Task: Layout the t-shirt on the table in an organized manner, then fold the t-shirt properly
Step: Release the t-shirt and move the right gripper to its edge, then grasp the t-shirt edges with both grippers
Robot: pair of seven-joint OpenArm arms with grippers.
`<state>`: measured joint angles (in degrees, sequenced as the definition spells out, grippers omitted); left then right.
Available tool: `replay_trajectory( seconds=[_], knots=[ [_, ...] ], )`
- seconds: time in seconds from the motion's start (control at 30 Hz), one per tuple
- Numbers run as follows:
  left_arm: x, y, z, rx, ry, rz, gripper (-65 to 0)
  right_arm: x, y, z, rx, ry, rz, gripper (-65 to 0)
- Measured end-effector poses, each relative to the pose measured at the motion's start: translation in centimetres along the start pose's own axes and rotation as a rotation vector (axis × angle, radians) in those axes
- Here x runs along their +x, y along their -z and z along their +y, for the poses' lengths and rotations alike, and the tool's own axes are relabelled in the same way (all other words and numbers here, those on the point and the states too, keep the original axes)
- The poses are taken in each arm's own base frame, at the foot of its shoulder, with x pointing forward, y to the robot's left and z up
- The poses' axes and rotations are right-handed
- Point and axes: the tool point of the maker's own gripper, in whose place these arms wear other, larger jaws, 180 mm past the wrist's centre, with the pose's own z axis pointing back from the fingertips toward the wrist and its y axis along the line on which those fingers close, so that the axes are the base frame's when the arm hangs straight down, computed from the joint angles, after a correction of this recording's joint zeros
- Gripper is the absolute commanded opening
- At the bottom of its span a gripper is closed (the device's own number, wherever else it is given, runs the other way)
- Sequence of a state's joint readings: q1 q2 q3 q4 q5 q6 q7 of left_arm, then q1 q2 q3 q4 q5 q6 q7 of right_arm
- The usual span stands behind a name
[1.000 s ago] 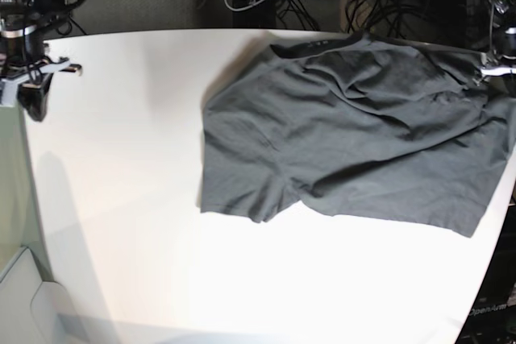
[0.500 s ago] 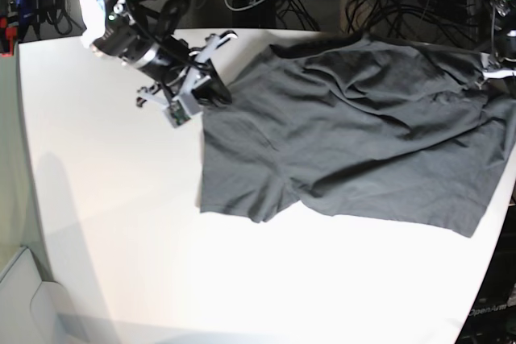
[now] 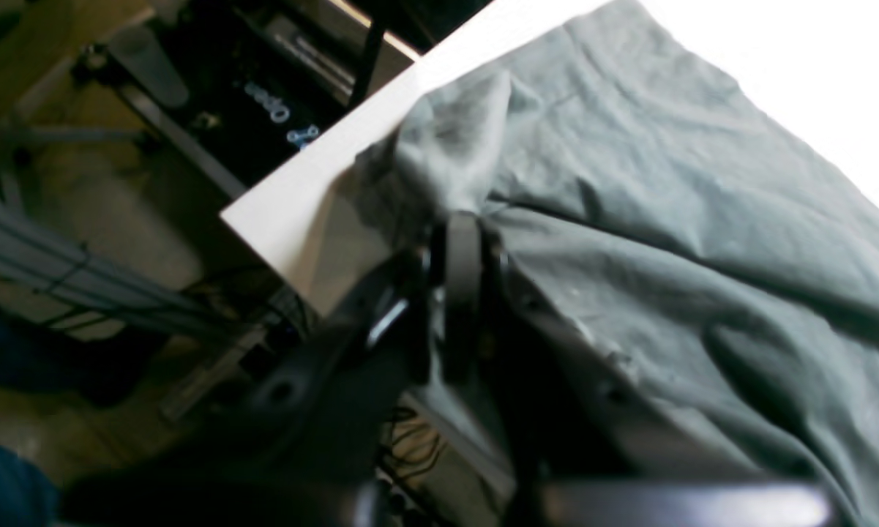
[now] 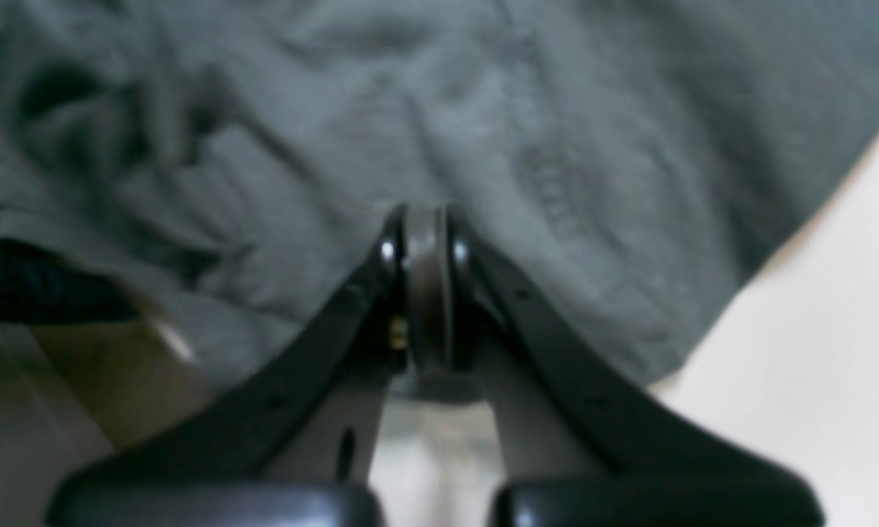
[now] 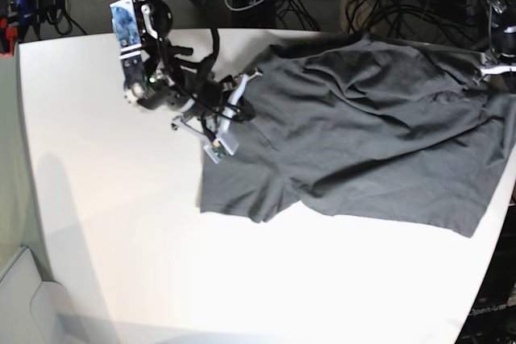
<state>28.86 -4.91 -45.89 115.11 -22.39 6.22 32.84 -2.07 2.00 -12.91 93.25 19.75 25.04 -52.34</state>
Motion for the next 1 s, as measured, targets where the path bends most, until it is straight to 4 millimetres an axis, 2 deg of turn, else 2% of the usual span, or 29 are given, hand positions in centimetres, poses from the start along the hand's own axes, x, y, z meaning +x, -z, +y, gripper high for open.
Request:
replay_trajectory(
  seconds=[0.1,0.17,0.3,0.4,0.47,0.6,0.8,0.9,1.0],
  knots=[
    [-0.2,0.1,-0.1,-0.002,-0.002,0.005,-64.9,-1.0,1.2,-0.2,0.014,0.033,0.031,-65.0],
    [-0.7,0.2,-1.0,-0.022,0.003,0.019,-64.9,-1.7,1.9,-0.7,0.013,0.049,0.059,-65.0],
    [-2.2,0.0,-3.5,-0.086,-0.007,0.055,-64.9,-1.1,2.9,-1.9,0.011,0.073,0.037,-65.0],
    [-3.8,-0.4,-4.8,-0.109,-0.034,0.097,-64.9,-0.9,2.9,-3.5,0.005,0.110,0.027,-65.0],
    [-4.4,-0.6,-5.8,-0.123,-0.051,0.108,-64.9,-0.2,2.9,-5.4,-0.013,0.142,0.008,-65.0],
    [-6.2,-1.3,-9.3,-0.210,-0.061,0.159,-64.9,2.1,3.6,-9.8,-0.055,0.183,-0.027,-65.0],
    [-7.7,-2.3,-12.4,-0.283,-0.083,0.199,-64.9,5.3,4.3,-15.9,-0.109,0.255,-0.088,-65.0],
    [-8.4,-3.0,-14.9,-0.349,-0.081,0.220,-64.9,7.1,3.5,-19.7,-0.188,0.252,-0.101,-65.0],
    [-9.1,-3.9,-16.9,-0.408,-0.075,0.244,-64.9,8.3,1.5,-23.6,-0.300,0.255,-0.122,-65.0]
  ],
)
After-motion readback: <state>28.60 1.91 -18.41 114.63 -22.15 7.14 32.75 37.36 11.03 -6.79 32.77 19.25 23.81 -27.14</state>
